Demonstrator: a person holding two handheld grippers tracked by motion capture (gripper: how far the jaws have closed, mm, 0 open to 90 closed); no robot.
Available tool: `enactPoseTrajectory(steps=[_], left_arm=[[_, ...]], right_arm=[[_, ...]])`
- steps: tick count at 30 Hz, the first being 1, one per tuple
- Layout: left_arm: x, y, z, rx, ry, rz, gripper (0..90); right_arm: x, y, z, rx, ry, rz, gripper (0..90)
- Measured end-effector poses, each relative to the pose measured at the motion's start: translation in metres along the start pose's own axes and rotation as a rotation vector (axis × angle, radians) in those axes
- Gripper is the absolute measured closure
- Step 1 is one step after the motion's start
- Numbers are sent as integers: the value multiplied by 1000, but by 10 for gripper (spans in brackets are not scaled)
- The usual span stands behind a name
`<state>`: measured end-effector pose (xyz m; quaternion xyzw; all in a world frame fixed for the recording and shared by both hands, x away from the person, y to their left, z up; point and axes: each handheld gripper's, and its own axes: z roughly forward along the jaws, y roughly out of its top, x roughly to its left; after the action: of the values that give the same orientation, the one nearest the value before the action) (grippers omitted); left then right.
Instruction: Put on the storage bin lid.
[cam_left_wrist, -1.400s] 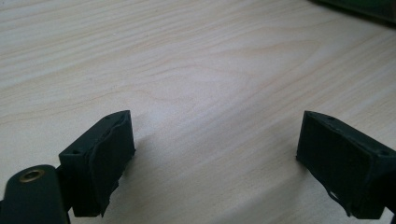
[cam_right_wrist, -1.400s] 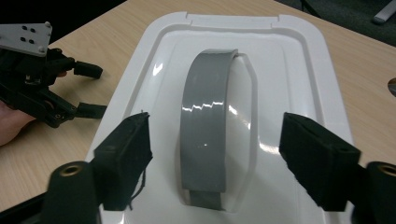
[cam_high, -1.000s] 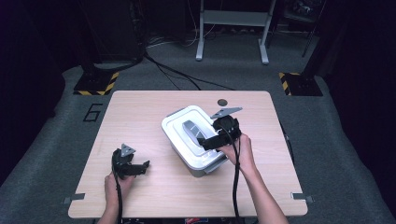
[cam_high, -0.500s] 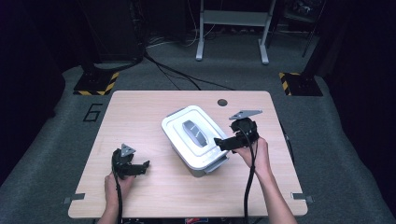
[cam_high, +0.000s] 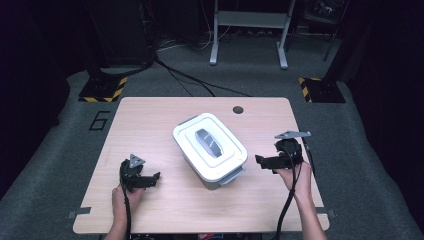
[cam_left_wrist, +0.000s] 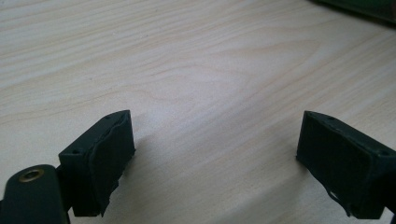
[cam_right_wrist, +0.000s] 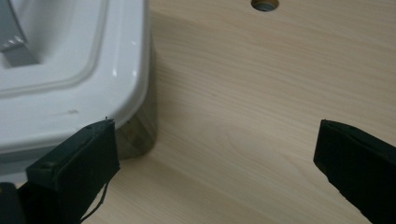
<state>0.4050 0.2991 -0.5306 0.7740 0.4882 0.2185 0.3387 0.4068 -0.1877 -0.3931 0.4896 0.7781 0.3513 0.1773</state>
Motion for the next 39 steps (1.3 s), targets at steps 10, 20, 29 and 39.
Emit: enactPoseTrajectory(steps=[10,20,29,39], left_arm=[[0,0,0,-1,1,1,110],[0,0,0,3,-1,1,110],[0,0,0,-1,0,0,110],[0,0,0,1,0,0,111]], right_arm=[[-25,-50,18,76,-73,100,0],[-37,-94,42,142,-135,110,0],[-46,-117,55,123,-198,119,0],[-51,-131,56,1,-181,89,0]])
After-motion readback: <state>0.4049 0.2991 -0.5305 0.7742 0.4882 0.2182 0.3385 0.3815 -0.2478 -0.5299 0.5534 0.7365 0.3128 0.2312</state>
